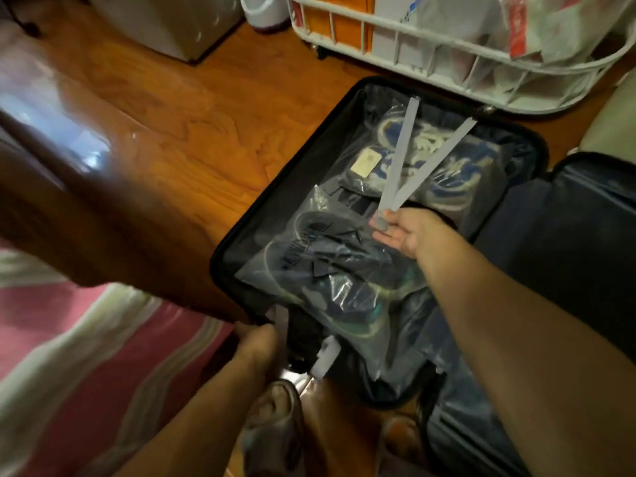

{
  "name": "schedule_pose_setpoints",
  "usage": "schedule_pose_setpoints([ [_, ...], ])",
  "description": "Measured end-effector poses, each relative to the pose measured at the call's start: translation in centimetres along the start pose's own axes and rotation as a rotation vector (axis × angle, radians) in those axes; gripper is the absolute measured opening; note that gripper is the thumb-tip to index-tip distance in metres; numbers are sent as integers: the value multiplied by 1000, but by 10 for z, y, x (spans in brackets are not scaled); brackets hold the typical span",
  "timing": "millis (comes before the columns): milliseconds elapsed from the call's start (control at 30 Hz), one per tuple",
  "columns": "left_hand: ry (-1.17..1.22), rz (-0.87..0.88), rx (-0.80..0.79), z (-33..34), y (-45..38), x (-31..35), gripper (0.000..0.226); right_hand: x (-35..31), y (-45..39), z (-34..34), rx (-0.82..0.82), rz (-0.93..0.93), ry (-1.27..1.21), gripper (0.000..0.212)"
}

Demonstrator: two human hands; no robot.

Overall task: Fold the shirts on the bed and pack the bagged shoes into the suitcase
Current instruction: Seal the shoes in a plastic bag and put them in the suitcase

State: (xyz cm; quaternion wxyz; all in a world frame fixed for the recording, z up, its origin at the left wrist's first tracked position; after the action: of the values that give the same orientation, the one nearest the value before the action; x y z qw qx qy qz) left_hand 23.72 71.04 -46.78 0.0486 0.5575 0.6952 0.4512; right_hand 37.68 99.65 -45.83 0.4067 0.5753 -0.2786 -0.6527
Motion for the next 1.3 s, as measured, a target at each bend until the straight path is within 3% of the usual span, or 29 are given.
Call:
schedule_pose_setpoints([
  [100,-78,-56,-266,-5,9,-24,41,22,11,0,1,15,88,10],
  [233,-216,-74,-449,-14,11,-37,22,33,14,-9,14,-31,96,9],
  [333,-291,91,-460,-15,16,-32,8,27,17,-18,52,-92,64,9],
  [433,-233,82,-413,-12,19,-28,15,28,23,-21,66,-112,53,14],
  [567,-73,44,-325,6,-20,-53,54,30,27,-24,53,-113,49,13],
  [633,-66,48,-283,14,-25,-54,33,26,27,-27,51,-125,62,11],
  [700,-100,62,-282,8,12,-33,19,22,27,-29,52,-124,76,8],
  [833,-121,193,-424,-3,63,23,16,17,30,-31,49,-117,88,8],
  [1000,-47,367,-578,-8,101,150,24,16,29,-27,36,-133,86,8],
  [1067,-109,376,-558,-2,99,182,25,14,26,-28,44,-135,62,11],
  [1200,-221,466,-343,23,74,211,35,6,20,-31,48,-148,29,14],
  [1300,18,377,-577,51,60,225,32,2,15,-28,14,-147,14,9],
])
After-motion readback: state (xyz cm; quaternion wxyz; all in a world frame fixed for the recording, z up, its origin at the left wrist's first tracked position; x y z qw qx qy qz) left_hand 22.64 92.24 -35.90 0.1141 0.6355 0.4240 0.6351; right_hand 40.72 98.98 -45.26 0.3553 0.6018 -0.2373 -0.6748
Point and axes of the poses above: each hand's wrist, its own y-axis away from the middle knuckle, its own z-axis out of the palm, x = y × z, the point moved 3 cm from there along -y, towards the middle knuckle, and after that the axes turned 5 degrees about x, right-handed, at the moved point
